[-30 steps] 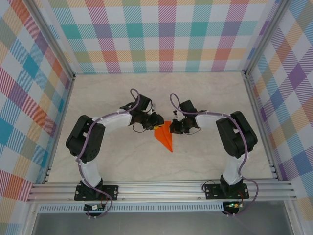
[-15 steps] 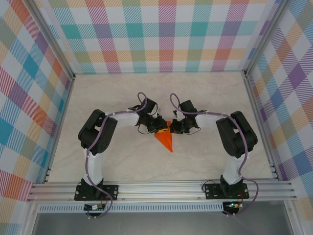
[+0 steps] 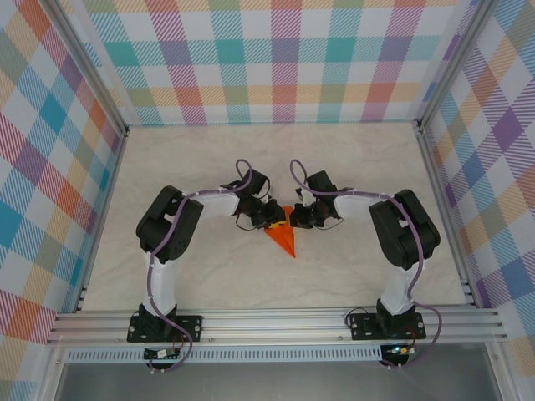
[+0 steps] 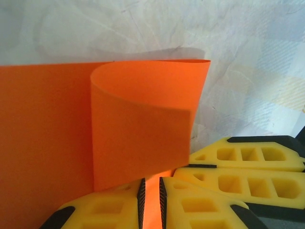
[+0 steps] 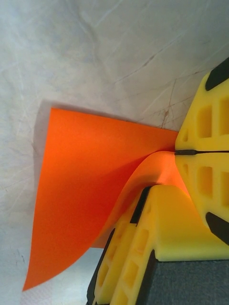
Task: Fold a paper plane with a square sheet of paper (fold left side to right side)
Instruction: Fourth fold the wing at the center of the table.
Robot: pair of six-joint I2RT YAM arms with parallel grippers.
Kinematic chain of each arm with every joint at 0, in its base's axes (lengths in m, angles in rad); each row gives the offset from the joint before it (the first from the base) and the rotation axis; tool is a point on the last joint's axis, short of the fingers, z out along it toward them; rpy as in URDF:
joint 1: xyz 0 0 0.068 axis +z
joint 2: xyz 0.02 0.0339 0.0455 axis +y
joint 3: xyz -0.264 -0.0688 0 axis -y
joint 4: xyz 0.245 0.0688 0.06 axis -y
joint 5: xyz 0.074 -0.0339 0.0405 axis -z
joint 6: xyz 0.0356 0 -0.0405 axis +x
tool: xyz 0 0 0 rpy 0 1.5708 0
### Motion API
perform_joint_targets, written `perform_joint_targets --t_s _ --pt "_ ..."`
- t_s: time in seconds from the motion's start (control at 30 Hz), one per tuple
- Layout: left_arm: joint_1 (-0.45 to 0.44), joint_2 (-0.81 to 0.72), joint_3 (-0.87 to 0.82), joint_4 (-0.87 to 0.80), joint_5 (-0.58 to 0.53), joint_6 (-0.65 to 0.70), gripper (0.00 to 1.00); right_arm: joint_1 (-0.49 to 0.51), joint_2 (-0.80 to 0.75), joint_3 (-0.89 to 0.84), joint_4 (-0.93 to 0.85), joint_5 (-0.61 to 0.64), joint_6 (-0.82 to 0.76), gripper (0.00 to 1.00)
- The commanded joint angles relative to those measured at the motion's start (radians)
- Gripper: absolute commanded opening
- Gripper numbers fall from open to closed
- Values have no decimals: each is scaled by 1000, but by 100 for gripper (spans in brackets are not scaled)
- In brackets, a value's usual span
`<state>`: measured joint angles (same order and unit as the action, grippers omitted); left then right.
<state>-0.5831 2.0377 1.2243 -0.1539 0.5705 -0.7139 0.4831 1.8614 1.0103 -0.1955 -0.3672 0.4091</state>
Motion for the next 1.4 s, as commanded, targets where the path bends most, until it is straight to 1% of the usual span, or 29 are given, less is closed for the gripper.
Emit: perform_joint_targets --t_s 0.0,0.07,0.17,0.37,0.43,0.5,0.6,0.67,0.87,1.07,1.37 --pt "-18 28 -40 -42 -49 4 19 -1 -7 2 -91 20 -14 8" --pt "-21 27 -52 -41 -53 2 18 -1 -24 15 -93 13 -13 12" --pt "-24 22 -74 -40 -62 2 18 -2 -59 37 -113 18 -16 20" --pt "-27 11 -101 -34 -72 1 18 -2 -195 50 -184 32 -27 28" --pt "-28 12 -101 -32 -73 -2 18 -2 -246 26 -196 -6 -27 29" --pt "-29 8 -100 -30 -73 0 18 2 -286 -13 -189 -87 -10 28" --pt "-29 4 -99 -33 -78 1 18 27 -310 -89 -112 -212 47 26" --pt "-29 4 -95 -35 -78 2 18 50 -298 -124 -51 -267 87 25" --pt "-29 3 -89 -42 -78 4 18 106 -199 -112 -11 -261 108 23" --pt "-29 -1 -88 -46 -80 6 18 107 -163 -117 -51 -199 89 22" --pt "-29 4 -83 -52 -81 11 18 110 -128 -135 -78 -164 74 21"
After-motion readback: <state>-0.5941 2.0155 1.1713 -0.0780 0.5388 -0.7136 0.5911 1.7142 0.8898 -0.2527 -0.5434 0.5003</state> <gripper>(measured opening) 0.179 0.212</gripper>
